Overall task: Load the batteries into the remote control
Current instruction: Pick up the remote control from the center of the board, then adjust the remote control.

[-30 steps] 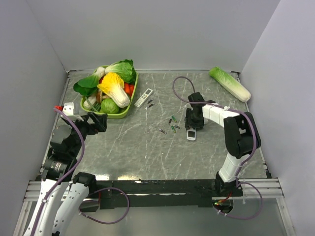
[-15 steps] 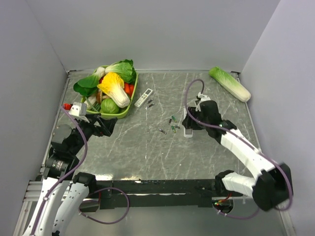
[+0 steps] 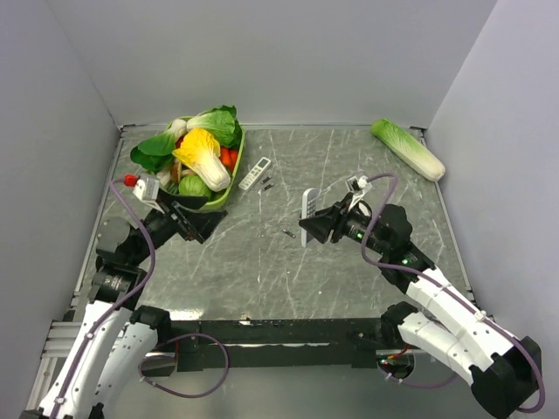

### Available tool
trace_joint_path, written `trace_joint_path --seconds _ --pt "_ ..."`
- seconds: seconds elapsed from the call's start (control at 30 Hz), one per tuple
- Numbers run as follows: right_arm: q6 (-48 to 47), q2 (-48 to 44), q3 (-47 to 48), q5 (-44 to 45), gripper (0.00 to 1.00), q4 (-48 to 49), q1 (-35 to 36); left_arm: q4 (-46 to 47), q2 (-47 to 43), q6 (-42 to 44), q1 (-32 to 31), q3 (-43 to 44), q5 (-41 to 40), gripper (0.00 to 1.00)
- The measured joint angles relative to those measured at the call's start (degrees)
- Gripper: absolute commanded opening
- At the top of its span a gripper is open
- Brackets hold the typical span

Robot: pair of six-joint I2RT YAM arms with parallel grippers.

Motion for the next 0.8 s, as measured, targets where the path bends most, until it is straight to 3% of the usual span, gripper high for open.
trace_joint_path --seconds 0.17,0.37,0.57,0.8 --pt "4.1 -0.9 -2.5 -3.7 0.2 10.5 0.7 8.7 1.6 -5.8 -3.0 -3.8 3.7 0.97" --pt "10.4 -0.5 -5.2 -6.0 0.2 23.3 1.4 16.8 5.2 -8.9 -10.9 -5.6 3.8 0.97" --pt "13.9 0.8 -5.6 -7.7 0.19 29.8 2.7 22.8 13.4 -8.7 -22.4 -5.6 -0.3 0.97" --pt "15.7 1.2 -5.8 -9.0 0.2 33.9 3.9 26.4 24.0 -8.5 -28.6 -4.7 -2.9 0.97"
